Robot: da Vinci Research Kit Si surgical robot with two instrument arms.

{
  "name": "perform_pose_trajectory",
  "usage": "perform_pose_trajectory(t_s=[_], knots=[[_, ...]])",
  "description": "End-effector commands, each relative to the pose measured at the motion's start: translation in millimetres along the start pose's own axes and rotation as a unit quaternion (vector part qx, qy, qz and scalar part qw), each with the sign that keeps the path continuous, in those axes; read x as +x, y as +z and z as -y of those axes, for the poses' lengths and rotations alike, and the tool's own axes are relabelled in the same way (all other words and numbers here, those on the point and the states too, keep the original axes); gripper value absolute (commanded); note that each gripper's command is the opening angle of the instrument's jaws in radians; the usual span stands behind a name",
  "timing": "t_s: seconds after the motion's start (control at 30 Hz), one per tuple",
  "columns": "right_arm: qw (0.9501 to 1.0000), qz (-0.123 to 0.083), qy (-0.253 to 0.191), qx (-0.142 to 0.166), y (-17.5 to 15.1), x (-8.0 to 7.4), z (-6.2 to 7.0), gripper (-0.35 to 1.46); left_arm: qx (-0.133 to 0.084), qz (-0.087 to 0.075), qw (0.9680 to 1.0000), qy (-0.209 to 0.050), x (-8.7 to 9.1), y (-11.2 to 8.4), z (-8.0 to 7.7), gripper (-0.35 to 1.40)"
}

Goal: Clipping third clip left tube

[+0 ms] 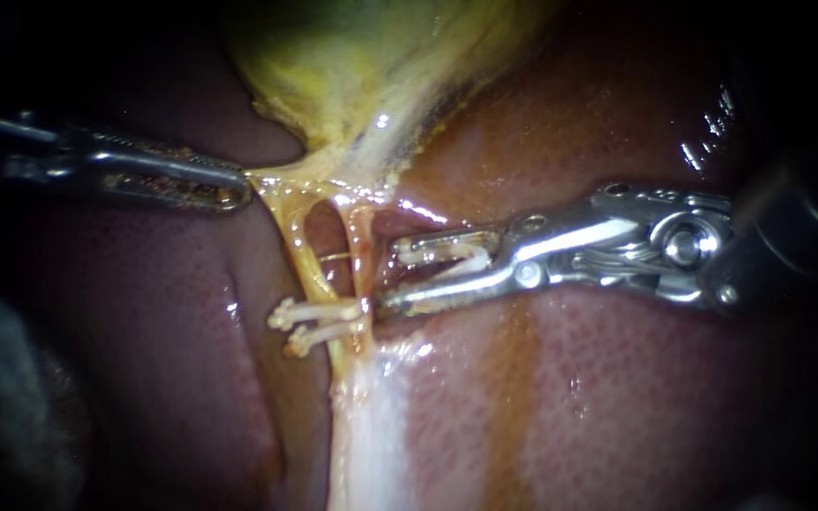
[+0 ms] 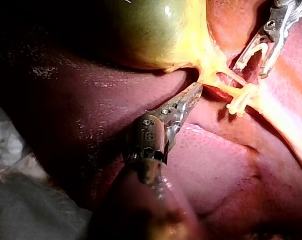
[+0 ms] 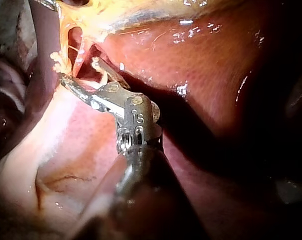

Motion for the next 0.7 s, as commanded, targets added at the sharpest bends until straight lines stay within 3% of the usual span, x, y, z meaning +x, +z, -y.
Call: perform_pose_trajectory(t_s=[0.03,0.27,0.43,0.57,0.7], knots=[[1.0000,-0.002,0.001,0.006,0.3,0.0,0.2,0.42,0.000,0.000,1.0000,0.000,0.0,0.0,0.0,-0.35],[0.9994,-0.018,0.000,0.030,2.4,0.8,1.0,0.42,0.000,0.000,1.0000,0.000,0.0,0.0,0.0,-0.35],[0.9991,-0.027,0.001,0.034,4.0,1.5,0.9,0.42,0.000,0.000,1.0000,0.000,0.0,0.0,0.0,-0.35],[0.9991,-0.028,0.001,0.032,4.4,1.6,0.4,0.42,0.000,0.000,1.0000,0.000,0.0,-0.1,0.0,-0.35],[0.9991,-0.029,0.001,0.032,4.5,0.9,-1.1,0.43,0.000,0.000,1.0000,0.000,0.0,-0.1,0.0,-0.35]])
